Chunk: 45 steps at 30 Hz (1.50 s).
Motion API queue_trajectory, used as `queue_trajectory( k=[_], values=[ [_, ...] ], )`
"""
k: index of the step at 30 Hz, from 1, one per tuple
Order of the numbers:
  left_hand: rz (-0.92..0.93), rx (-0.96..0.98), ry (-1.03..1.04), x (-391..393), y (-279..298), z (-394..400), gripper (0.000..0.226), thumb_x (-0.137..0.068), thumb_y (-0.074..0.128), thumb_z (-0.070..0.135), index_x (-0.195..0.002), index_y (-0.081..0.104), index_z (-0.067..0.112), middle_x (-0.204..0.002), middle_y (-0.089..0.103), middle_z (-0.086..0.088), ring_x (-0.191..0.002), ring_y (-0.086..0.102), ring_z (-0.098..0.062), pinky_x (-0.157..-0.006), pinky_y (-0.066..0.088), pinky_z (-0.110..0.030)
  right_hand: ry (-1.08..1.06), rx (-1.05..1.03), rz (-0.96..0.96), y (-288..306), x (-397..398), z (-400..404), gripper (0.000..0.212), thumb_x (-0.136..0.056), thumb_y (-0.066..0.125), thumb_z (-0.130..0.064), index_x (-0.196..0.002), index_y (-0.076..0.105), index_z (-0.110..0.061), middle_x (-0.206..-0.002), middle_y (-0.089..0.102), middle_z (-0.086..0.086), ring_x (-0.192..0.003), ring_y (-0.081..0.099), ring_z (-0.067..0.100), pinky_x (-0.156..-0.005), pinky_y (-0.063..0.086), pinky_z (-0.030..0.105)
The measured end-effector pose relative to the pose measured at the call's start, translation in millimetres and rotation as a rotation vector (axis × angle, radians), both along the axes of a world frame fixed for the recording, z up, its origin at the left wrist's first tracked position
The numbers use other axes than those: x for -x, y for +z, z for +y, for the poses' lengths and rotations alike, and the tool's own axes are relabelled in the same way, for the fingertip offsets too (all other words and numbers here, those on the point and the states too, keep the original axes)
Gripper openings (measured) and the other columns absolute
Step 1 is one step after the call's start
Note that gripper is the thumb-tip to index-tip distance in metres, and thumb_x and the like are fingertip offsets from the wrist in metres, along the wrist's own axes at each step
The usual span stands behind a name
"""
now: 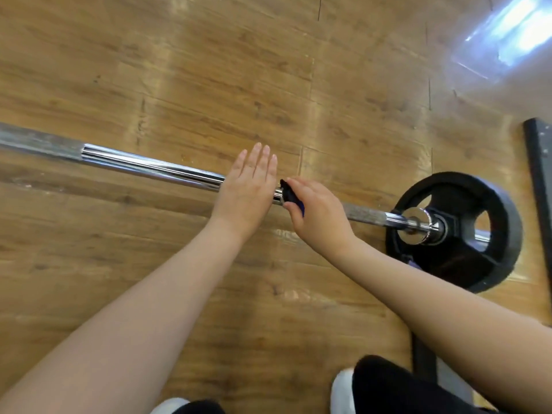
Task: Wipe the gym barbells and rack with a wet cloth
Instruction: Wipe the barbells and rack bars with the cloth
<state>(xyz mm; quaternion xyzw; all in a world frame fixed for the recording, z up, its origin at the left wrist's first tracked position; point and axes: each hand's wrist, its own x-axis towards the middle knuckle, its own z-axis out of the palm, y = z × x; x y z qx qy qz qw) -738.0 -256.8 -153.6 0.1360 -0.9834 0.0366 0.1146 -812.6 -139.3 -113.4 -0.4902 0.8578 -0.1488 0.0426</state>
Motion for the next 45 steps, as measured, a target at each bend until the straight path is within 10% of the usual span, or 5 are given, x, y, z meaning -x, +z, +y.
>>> queue_trajectory(
  k=[20,28,33,41,45],
  values=[
    [-0.086,0.066,0.05,0,0,4,0.062,-0.087,0.008,0.007,-0.141,0.039,0.0,-0.144,0.043,-0.016,-0.135,0.038,-0.027,-0.113,0.024,-0.04,0.043,0.253,0.175,-25,11,45,0.028,-0.079,0.063,0.004,-0.106,0.069,0.003,-0.107,0.068,0.016,-0.099,0.063,0.03,-0.09,0.05,0.039],
    [-0.097,0.02,0.016,3,1,4,0.053,-0.083,0.024,0.009,-0.119,0.063,0.001,-0.122,0.063,-0.015,-0.118,0.058,-0.026,-0.102,0.042,-0.04,0.193,0.22,0.183,-27,13,20,0.022,-0.08,0.063,0.003,-0.101,0.07,0.005,-0.102,0.069,0.016,-0.089,0.066,0.032,-0.085,0.052,0.038],
    [-0.274,-0.026,0.043,3,4,1,0.054,-0.094,0.037,0.004,-0.146,0.023,-0.001,-0.153,0.024,-0.02,-0.143,0.02,-0.03,-0.116,0.012,-0.039,0.077,0.238,0.212,-24,27,59,0.025,-0.078,0.066,0.006,-0.102,0.07,0.004,-0.105,0.069,0.015,-0.093,0.065,0.03,-0.09,0.047,0.034],
    [-0.16,0.054,-0.053,11,5,-4,0.051,-0.083,0.027,0.007,-0.117,0.066,0.005,-0.117,0.065,-0.017,-0.114,0.06,-0.027,-0.098,0.045,-0.039,0.147,0.211,0.222,-29,12,25,0.031,-0.074,0.067,0.006,-0.105,0.068,0.006,-0.107,0.068,0.019,-0.095,0.067,0.033,-0.095,0.043,0.032],
    [-0.379,-0.053,-0.075,17,15,-7,0.051,-0.096,0.031,0.003,-0.147,0.023,0.001,-0.153,0.023,-0.019,-0.144,0.017,-0.028,-0.117,0.013,-0.038,0.123,0.229,0.201,-33,17,51,0.031,-0.079,0.063,0.004,-0.11,0.068,0.003,-0.114,0.066,0.015,-0.104,0.064,0.031,-0.098,0.045,0.034]
  ],
)
